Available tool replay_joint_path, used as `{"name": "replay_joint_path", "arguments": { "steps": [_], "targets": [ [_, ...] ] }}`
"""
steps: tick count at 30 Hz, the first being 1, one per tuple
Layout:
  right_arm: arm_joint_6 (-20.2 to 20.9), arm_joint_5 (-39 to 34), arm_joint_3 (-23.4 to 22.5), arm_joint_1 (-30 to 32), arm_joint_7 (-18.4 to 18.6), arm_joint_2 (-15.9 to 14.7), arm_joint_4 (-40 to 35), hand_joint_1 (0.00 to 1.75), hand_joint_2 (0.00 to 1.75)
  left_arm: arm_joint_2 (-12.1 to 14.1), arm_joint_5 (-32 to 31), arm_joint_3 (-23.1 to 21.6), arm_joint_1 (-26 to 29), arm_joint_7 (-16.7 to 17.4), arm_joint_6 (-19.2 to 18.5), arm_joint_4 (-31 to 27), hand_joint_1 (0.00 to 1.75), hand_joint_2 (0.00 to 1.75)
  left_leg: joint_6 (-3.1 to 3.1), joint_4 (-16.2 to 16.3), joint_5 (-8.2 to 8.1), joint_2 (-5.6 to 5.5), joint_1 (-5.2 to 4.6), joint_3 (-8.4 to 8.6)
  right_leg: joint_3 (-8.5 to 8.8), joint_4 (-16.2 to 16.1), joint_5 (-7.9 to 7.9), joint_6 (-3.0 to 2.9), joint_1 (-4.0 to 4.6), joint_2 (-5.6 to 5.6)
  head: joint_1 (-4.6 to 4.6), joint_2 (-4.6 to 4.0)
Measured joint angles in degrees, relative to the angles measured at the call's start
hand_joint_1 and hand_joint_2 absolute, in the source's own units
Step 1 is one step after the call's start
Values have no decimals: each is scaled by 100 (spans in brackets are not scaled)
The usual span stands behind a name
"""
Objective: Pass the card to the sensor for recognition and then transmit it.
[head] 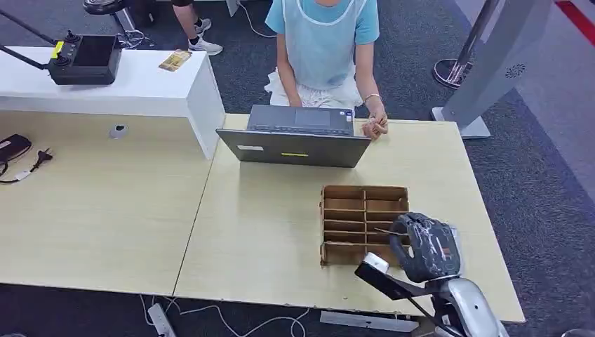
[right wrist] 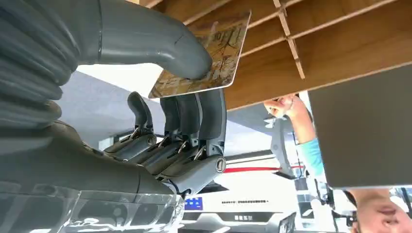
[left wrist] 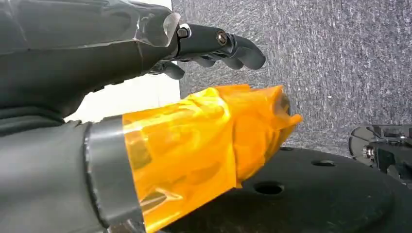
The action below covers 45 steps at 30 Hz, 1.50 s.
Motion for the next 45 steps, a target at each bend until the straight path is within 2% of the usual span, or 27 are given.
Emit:
{"name": "replay_joint_path", "arguments": {
  "steps": [5, 7, 8, 9, 12, 22, 30, 37, 45],
  "targets": [
    [0, -116, -2, -7, -57, -15, -74, 140, 175, 2, -2, 0, 0, 0, 2, 0, 0, 0, 0, 0, 0, 0, 0, 0, 0, 0, 0, 0, 0, 0, 0, 0],
    [-2, -118, -2, -12, -61, -26, -92, 134, 175, 2, -2, 0, 0, -2, 4, 0, 0, 0, 0, 0, 0, 0, 0, -1, 0, 0, 0, 0, 0, 0, 2, 0],
    [-9, -124, -2, -16, -74, -35, -101, 140, 175, 2, -2, 0, 0, -4, 11, 0, 0, 0, 0, 0, 0, 0, 0, -1, 1, 0, 0, 0, 0, 0, 2, 0],
    [-15, -131, -2, -24, -89, -46, -114, 134, 175, 2, -2, 0, 0, -9, 15, 0, 0, 0, 0, 0, 0, 0, 0, -1, 0, 0, 0, 0, 0, 0, 2, 0],
    [-42, -149, 0, -99, -142, -61, -133, 138, 175, 4, -2, 0, -1, -28, 17, 0, 0, 0, 0, 0, 0, 0, 0, -1, 0, 0, 0, 0, 0, 0, 0, 0],
    [-157, -236, 66, -880, -264, -160, -162, 138, 175, 28, -4, 0, -1, -44, 28, 0, 0, 0, -1, 0, 2, 1, 0, -1, 2, 0, 2, 0, 0, 1, 2, 0],
    [24, -424, 254, -1889, -341, -192, -48, 140, 175, 42, -22, 0, -4, -52, 35, 0, 0, 0, -2, 0, 3, 2, 0, -1, 1, 0, 3, 0, 0, 2, 2, 0],
    [509, -668, 496, -2983, -328, -192, 328, 136, 175, 50, -52, 0, -6, -59, 18, 0, 0, 0, -2, 0, 6, 1, 0, -2, 2, 1, 8, -3, 0, 1, 0, 0],
    [1204, -1075, 972, -4554, -271, -81, 1256, 145, 175, 79, -146, -7, -19, -66, -22, 0, 0, 0, -2, 1, 12, -1, 1, -3, 2, 2, 10, -4, 1, 0, 2, 0]
  ]
}}
